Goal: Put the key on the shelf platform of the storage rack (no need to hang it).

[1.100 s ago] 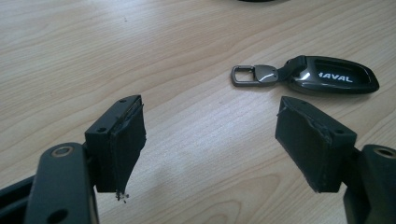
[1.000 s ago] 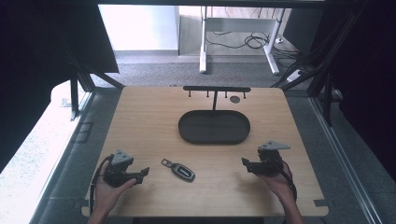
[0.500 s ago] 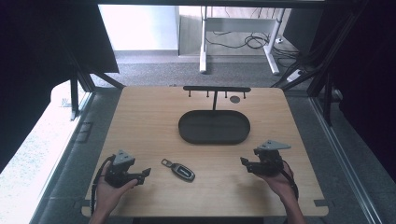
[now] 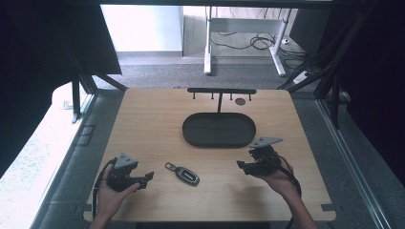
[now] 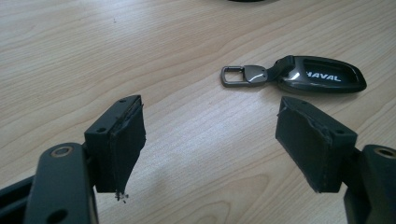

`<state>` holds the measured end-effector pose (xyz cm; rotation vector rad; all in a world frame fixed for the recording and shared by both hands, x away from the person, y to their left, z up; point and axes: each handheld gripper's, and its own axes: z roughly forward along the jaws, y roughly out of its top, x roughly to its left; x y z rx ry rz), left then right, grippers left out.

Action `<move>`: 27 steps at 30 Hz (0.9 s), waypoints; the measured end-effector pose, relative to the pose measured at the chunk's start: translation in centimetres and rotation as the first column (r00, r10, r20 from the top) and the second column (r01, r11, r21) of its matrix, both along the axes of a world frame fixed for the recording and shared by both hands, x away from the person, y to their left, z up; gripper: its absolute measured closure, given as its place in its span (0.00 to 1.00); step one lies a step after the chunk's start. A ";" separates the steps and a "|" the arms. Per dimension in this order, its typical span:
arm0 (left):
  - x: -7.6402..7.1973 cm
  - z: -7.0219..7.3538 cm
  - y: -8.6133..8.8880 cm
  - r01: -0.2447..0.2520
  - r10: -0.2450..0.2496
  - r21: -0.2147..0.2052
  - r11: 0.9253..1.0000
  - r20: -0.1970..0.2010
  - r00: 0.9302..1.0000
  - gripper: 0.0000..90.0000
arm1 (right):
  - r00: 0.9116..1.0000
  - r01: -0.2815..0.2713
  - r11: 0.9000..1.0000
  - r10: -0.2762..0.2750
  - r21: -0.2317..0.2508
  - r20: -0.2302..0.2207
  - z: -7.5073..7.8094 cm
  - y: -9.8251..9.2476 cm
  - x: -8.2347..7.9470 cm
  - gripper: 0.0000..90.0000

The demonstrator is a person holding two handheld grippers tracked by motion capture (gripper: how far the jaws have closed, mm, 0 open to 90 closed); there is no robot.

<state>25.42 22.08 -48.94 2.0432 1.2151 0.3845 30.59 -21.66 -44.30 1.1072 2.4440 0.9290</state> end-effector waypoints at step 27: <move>0.2 -0.2 -0.6 0.021 -0.021 0.006 1.000 -0.014 1.000 0.27 | 0.983 -0.164 0.982 0.155 -0.094 -0.097 2.7 7.2 3.0 0.43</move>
